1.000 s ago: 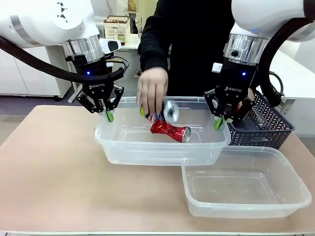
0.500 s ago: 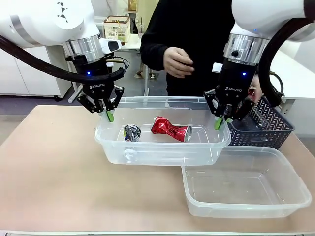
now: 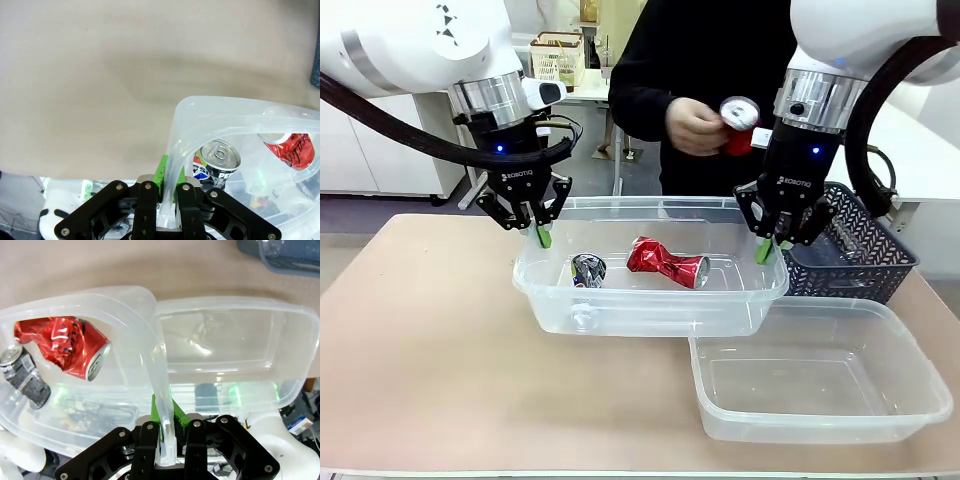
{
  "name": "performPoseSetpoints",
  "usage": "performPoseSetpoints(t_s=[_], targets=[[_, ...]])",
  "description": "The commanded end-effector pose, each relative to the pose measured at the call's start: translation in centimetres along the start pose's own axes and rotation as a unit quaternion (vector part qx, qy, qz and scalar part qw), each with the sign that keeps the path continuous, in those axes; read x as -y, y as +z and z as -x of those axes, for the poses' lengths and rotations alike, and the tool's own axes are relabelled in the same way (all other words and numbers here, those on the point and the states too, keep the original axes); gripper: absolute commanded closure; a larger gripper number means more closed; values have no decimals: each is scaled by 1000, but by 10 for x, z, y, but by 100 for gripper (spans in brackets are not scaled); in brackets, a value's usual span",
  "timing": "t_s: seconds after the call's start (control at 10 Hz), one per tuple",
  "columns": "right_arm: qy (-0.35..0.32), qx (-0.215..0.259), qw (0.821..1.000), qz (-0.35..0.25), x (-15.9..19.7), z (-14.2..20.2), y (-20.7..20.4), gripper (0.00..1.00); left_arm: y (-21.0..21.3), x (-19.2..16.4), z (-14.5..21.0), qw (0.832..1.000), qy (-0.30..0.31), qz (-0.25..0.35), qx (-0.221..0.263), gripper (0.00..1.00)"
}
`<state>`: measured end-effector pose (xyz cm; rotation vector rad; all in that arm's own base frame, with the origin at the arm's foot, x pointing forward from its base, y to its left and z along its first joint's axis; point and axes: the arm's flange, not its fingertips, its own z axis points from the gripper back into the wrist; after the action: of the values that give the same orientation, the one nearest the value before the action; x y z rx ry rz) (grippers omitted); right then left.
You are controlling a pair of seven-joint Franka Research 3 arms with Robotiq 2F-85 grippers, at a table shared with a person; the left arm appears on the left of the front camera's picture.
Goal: Sort the waste into each basket.
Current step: Offer the picked Organizing box to the human.
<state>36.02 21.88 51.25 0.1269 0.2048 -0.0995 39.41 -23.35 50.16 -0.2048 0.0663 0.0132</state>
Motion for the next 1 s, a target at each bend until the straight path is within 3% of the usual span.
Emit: performPoseSetpoints(t_s=[0.0,0.9], targets=[[5,0,1000,-4,3,2,1,95,6,2,-1,1000,2,5,1,94],[5,0,1000,-4,3,2,1,95,6,2,-1,1000,2,5,1,94]])
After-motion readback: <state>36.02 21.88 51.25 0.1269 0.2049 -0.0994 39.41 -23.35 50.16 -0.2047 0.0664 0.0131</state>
